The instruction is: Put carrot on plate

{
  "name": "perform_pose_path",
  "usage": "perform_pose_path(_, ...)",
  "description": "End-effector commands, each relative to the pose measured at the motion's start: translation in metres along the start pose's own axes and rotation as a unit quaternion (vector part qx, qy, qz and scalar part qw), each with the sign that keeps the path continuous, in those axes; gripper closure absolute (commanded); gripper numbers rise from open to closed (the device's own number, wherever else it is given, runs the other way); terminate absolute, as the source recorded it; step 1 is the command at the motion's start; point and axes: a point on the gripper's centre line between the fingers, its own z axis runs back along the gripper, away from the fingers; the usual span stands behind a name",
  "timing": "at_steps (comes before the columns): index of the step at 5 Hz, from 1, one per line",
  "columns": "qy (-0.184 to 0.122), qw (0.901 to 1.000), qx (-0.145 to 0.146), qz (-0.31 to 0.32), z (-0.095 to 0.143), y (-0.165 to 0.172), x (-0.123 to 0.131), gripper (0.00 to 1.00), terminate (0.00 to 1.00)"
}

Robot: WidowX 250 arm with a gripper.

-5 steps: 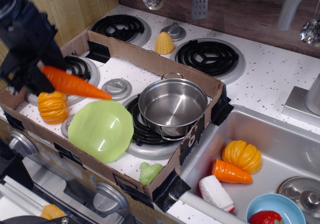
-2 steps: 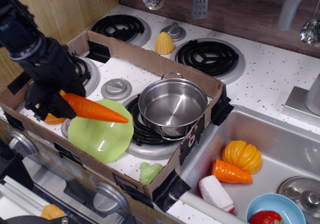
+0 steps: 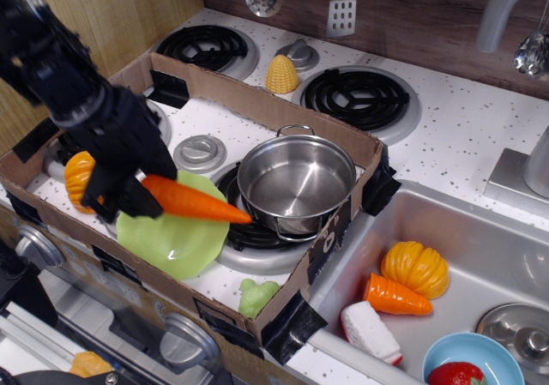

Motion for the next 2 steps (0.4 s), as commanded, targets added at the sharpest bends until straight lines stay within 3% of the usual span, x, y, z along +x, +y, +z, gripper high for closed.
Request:
perform_pose_path(1,-0.003,0.9999,0.011,0.008,0.0039,0.0056,0.0210,0.00,0.00)
perform_pose_path(2,-0.004,0.9999,0.012,0.009,0.0066,0.0105,0.0197,0.00,1.00)
